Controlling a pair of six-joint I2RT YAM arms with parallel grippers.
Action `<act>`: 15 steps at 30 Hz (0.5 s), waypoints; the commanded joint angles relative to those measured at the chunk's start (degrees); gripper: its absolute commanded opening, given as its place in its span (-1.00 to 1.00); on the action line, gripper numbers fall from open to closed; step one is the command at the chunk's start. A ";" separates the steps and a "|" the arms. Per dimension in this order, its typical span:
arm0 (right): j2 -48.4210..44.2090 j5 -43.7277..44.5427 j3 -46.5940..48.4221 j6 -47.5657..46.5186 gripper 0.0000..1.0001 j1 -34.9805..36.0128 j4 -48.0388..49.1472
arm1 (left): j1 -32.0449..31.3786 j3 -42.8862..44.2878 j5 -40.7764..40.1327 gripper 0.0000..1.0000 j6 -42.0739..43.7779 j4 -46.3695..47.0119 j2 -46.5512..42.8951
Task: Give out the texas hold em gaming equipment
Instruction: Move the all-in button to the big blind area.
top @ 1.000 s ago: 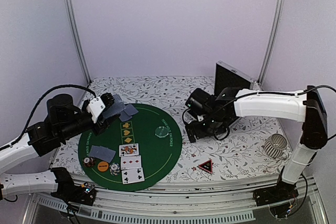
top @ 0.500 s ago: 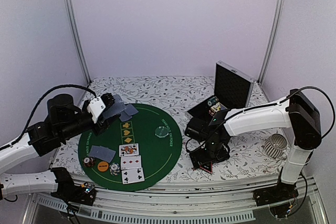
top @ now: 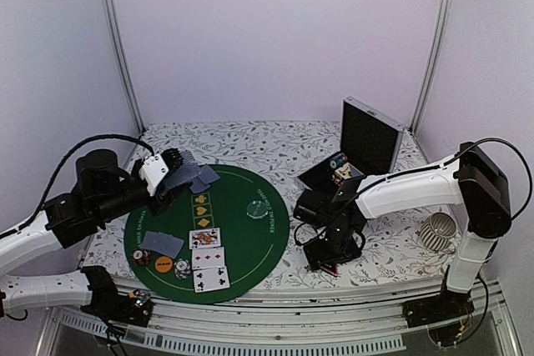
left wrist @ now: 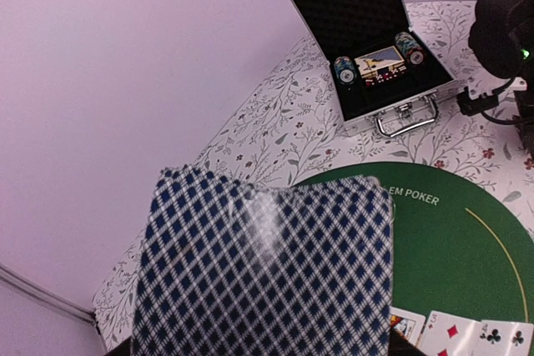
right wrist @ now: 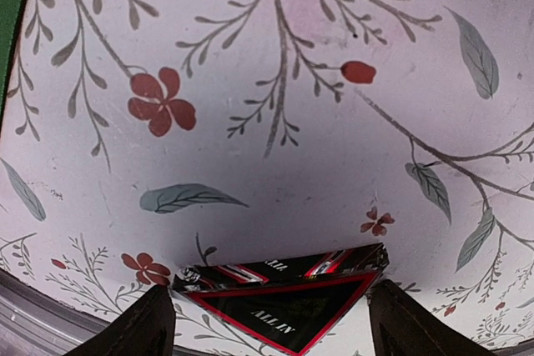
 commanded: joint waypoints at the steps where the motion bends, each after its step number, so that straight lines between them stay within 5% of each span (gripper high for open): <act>1: 0.64 0.73 0.42 0.19 0.59 0.18 -0.77 | 0.23 0.19 0.67 0.09 -0.45 0.80 -0.12; 7: 1.56 1.28 1.84 -0.66 0.39 0.18 -1.60 | 0.25 0.20 0.77 0.09 -0.43 0.77 -0.28; 15: 1.75 1.33 2.43 -0.45 0.63 0.16 -0.30 | 0.25 0.19 0.79 0.09 -0.47 0.83 -0.39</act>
